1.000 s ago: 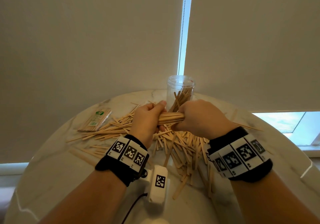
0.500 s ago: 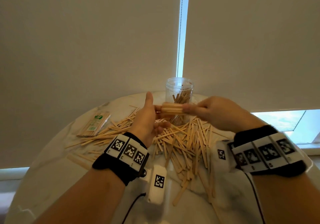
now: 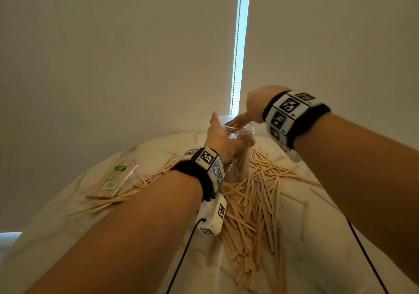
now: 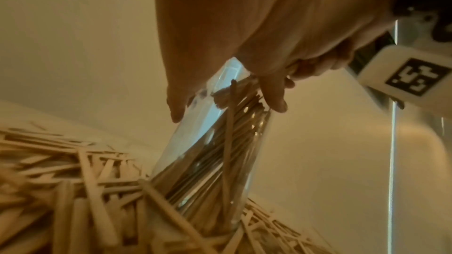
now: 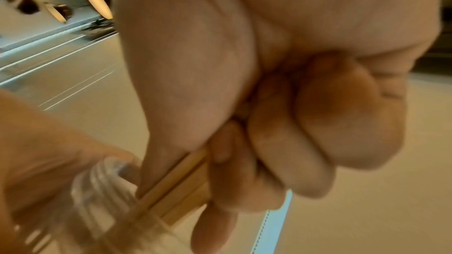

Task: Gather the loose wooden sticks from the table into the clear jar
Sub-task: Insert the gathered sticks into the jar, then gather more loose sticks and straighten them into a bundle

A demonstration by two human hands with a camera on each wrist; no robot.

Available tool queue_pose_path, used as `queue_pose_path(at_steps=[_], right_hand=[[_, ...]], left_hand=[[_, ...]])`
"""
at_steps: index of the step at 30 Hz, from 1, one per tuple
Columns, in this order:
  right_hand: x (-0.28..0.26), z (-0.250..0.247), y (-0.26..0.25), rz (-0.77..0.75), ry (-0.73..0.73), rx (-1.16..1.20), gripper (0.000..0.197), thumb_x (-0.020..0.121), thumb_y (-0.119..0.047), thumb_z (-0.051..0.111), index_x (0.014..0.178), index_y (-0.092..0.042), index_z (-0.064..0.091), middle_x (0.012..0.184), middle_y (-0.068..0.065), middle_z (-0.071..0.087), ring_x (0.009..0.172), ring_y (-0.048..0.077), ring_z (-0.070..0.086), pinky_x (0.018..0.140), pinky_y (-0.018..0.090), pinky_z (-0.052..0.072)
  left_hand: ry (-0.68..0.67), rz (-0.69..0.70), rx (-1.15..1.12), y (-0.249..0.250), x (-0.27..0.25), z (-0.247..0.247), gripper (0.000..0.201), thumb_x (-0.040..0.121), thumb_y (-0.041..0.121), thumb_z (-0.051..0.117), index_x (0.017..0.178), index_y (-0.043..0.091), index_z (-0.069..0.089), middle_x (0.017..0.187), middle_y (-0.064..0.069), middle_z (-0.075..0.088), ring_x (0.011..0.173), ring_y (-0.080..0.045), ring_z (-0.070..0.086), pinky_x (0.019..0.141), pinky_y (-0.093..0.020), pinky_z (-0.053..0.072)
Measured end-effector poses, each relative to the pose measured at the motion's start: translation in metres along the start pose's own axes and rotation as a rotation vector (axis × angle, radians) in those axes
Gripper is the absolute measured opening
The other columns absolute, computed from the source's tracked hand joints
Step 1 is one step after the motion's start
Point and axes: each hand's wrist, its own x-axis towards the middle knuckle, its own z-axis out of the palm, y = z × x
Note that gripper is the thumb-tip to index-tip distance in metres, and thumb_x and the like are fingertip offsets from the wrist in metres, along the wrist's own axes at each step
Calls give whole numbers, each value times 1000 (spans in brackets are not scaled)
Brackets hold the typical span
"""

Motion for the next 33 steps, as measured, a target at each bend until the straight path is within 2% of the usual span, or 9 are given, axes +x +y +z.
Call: queue_pose_path(at_steps=[3, 9, 12, 16, 22, 24, 27, 30, 33], right_hand=[[16, 11, -19, -129, -47, -104, 52, 96, -57, 51, 101, -7, 63, 81, 1, 55, 82, 21, 55, 76, 32, 45], [38, 15, -44, -182, -215, -151, 37, 98, -30, 59, 126, -5, 64, 116, 7, 67, 107, 22, 63, 92, 29, 49], [32, 15, -43, -121, -195, -204, 36, 84, -36, 75, 106, -7, 70, 85, 2, 67, 83, 19, 65, 87, 34, 55], [19, 4, -40, -117, -148, 128, 42, 103, -36, 48, 117, 0, 64, 101, 9, 64, 91, 22, 62, 88, 30, 49], [-22, -2, -3, -49, 167, 491, 29, 94, -31, 59, 96, -7, 75, 95, 7, 73, 91, 25, 70, 86, 39, 58], [-48, 4, 4, -37, 204, 598, 31, 96, -31, 56, 85, -9, 75, 83, 6, 74, 80, 22, 71, 81, 38, 59], [-89, 26, 0, -29, -33, 558, 39, 102, -37, 50, 83, -9, 70, 79, 7, 74, 65, 15, 69, 70, 29, 60], [-124, 46, -17, -25, -330, 438, 45, 103, -48, 44, 72, -17, 54, 74, 3, 67, 57, 13, 62, 63, 26, 57], [-140, 65, -34, -52, -509, 203, 57, 97, -68, 33, 77, -21, 57, 101, 4, 69, 83, 18, 62, 77, 28, 50]], left_hand=[[-3, 35, -32, -13, 6, -1, 119, 64, 32, 92, 154, 29, 14, 144, -3, 43, 124, -18, 48, 92, -29, 42], [12, 86, 19, -19, 8, -1, 111, 61, 37, 91, 148, 29, 22, 137, -2, 49, 125, -24, 51, 99, -39, 47], [19, 78, 53, -20, 8, -2, 113, 67, 38, 88, 153, 29, 15, 147, -5, 41, 133, -26, 42, 108, -41, 40], [49, 109, 61, -18, 5, -1, 110, 54, 46, 87, 145, 25, 29, 132, -1, 54, 120, -23, 54, 103, -46, 47], [-36, -13, 188, -20, -13, -20, 130, 59, 55, 88, 158, 23, 10, 150, -7, 45, 131, -27, 50, 107, -44, 43], [-45, -40, 346, -24, -26, -40, 120, 67, 54, 84, 158, 17, 14, 150, -8, 45, 131, -26, 50, 102, -39, 46], [-57, -58, 693, -37, -43, -83, 76, 79, 53, 76, 139, 13, 53, 133, -6, 61, 115, -21, 60, 83, -25, 47], [-34, -160, 1031, -52, -56, -129, 44, 90, 49, 65, 112, 10, 70, 112, -8, 71, 100, -24, 65, 81, -30, 50], [1, -268, 1127, -65, -66, -160, 37, 94, 40, 58, 108, 8, 71, 106, -9, 72, 95, -25, 67, 78, -31, 52]])
